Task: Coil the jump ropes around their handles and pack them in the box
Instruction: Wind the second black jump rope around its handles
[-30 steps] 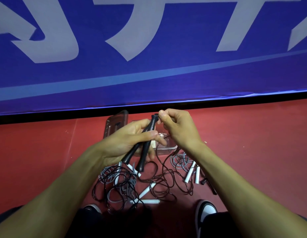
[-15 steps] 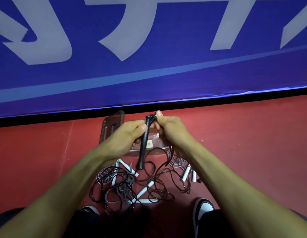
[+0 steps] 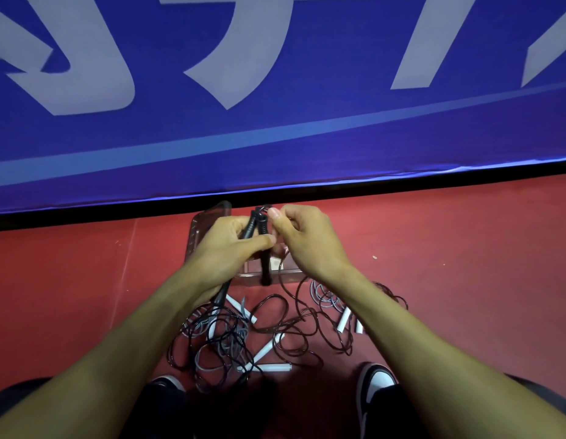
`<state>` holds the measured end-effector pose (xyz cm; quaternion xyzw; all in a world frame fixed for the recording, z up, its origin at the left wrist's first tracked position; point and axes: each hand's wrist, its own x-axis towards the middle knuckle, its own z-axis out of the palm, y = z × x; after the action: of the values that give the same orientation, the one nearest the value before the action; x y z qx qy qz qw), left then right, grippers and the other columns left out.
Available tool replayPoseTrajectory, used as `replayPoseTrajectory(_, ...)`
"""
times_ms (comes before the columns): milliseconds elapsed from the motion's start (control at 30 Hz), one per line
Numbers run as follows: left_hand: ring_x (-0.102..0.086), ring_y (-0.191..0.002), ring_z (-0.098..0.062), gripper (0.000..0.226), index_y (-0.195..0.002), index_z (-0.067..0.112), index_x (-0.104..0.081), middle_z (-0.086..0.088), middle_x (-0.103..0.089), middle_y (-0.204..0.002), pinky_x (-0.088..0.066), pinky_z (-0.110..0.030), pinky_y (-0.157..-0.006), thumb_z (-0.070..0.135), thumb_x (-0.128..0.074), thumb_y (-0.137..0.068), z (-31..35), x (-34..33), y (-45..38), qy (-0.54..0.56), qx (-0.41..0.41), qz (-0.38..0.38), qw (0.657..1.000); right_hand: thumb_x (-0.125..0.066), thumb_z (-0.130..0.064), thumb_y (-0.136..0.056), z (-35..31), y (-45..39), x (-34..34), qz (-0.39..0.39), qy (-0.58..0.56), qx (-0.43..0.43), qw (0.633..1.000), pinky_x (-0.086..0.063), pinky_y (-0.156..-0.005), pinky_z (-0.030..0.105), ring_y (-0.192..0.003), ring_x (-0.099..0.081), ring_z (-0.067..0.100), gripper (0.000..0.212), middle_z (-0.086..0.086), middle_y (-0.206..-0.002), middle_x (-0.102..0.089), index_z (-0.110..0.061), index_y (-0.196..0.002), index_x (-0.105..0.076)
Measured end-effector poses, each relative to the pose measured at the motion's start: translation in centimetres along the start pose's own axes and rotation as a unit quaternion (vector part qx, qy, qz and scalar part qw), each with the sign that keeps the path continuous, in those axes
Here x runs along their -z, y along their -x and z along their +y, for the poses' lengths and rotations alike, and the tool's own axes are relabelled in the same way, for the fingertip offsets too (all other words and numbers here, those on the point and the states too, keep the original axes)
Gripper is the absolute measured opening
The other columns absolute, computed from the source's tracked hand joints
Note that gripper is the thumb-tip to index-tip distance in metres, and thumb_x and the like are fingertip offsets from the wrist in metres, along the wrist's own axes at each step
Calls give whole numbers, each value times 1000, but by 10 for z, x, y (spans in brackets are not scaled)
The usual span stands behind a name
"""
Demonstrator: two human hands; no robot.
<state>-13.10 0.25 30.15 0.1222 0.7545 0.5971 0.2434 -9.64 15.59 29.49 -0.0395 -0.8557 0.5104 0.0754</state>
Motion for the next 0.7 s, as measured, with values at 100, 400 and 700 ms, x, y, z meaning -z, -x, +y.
replayPoseTrajectory(100, -70, -65, -12, 20, -98, 14, -54, -2, -73, -72, -51, -28, -66, 29, -68, -95, 0, 3, 0, -177, -12, 23, 984, -52, -35, -103, 2, -2, 4, 24, 19, -12, 999, -29, -47, 18, -42, -42, 6, 45, -14, -41, -45, -18, -61, -57)
replayPoseTrajectory(400, -63, -90, -1, 46, -91, 32, -65, 13, -69, -94, -47, -30, -85, 53, -26, -105, 4, -4, 3, -208, -80, 43, 974, -43, -31, -108, -2, -2, 7, -5, -164, -118, 979, -29, -39, 9, -33, -40, 0, 47, -15, -38, -45, -9, -70, -58)
replayPoseTrajectory(700, -65, -82, -13, 25, -90, 24, -67, 4, -69, -84, -51, -43, -84, 49, -64, -92, 4, 13, -4, -174, -62, -49, 982, -49, -38, -105, 0, -3, 11, 0, -136, -87, 987, -28, -48, 22, -41, -32, 2, 45, -15, -43, -41, -15, -68, -60)
